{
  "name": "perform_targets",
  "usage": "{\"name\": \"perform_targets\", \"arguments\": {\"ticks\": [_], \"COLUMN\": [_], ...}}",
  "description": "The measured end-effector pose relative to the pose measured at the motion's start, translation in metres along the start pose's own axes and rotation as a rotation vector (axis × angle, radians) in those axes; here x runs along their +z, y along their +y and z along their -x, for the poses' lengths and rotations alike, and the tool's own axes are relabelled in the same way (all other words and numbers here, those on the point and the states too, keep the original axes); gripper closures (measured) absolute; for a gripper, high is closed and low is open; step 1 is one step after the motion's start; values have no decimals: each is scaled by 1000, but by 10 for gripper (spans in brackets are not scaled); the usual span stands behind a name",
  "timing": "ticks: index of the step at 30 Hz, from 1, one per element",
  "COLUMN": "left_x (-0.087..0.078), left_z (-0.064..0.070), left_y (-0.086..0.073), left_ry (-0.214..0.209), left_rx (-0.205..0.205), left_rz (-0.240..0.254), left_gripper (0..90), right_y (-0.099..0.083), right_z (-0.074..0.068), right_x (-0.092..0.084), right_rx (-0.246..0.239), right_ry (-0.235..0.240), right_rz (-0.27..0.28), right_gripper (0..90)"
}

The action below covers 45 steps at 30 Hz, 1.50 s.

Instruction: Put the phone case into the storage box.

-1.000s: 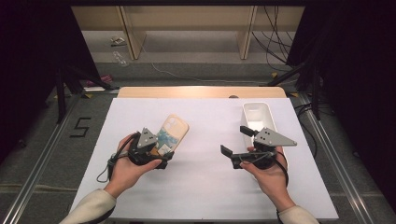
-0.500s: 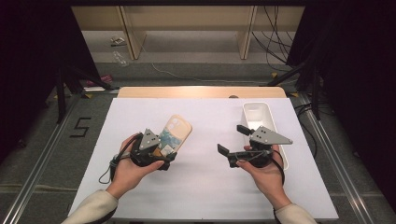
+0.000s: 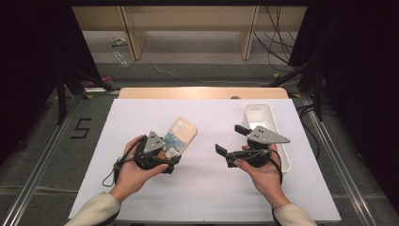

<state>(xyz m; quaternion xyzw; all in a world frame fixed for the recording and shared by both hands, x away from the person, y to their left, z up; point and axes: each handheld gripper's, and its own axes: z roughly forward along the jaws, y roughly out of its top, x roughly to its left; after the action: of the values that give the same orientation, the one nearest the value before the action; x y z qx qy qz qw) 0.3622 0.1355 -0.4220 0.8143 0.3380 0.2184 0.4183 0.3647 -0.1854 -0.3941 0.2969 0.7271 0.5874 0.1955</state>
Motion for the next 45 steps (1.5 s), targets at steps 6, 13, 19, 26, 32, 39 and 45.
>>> {"name": "perform_targets", "arguments": {"ticks": [6,13,19,26,32,39,45], "left_x": [1,2,3,4,6,8,10], "left_z": [4,10,14,18,23,29,34], "left_y": [1,2,3,3,4,4,4], "left_ry": [-9,-20,-26,-34,-44,-55,-63], "left_rx": [9,21,25,38,47,59,65], "left_rz": [2,3,6,6,7,5,6], "left_gripper": [112,112,112,112,112,112,112], "right_y": [1,3,5,6,7,7,8], "right_z": [-1,-2,-4,-5,-5,-5,-5], "right_x": [4,9,15,21,25,29,33], "right_rx": [-1,-1,-3,-4,0,6,9], "right_ry": [6,11,20,30,34,38,41], "right_rz": [0,0,-2,-3,-4,-9,-20], "right_gripper": [27,27,27,27,27,27,27]}}
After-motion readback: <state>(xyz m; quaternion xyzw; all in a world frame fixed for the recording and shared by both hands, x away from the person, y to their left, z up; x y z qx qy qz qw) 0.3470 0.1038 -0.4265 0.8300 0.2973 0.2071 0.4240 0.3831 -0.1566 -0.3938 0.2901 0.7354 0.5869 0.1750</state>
